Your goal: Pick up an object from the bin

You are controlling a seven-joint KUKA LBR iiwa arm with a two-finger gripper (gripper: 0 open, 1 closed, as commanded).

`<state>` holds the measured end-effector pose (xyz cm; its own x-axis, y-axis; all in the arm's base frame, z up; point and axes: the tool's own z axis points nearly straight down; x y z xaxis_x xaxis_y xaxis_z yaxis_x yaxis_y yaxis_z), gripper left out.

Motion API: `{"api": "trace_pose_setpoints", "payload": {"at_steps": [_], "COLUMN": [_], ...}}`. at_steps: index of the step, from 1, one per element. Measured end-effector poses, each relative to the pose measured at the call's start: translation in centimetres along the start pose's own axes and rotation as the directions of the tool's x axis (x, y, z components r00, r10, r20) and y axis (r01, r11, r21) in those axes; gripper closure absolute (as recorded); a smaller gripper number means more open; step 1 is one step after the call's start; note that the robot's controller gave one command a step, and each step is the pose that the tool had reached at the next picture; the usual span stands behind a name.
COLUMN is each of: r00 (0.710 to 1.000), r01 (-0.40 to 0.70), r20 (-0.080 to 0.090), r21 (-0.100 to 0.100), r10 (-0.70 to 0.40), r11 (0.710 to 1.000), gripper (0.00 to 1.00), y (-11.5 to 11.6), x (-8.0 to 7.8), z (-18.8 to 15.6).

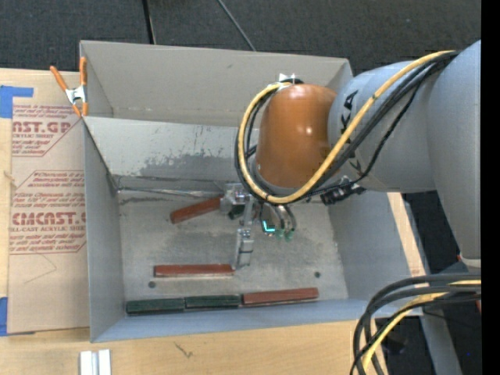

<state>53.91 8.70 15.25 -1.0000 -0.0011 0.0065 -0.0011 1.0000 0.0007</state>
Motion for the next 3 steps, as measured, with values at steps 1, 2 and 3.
{"api": "trace_pose_setpoints", "payload": {"at_steps": [1, 2, 3], "r00": [1.000, 0.999, 0.999], "r01": [-0.001, 0.035, 0.034], "r20": [0.007, 0.005, 0.005], "r21": [-0.001, 0.000, 0.000], "r10": [0.001, -0.035, -0.034], "r11": [1.000, 0.999, 0.999], "gripper": [0.00, 1.00, 1.00], "y": [0.0, 1.4, 1.4], "x": [-0.2, 3.4, 3.4], "z": [-0.4, 6.5, 6.5]}}
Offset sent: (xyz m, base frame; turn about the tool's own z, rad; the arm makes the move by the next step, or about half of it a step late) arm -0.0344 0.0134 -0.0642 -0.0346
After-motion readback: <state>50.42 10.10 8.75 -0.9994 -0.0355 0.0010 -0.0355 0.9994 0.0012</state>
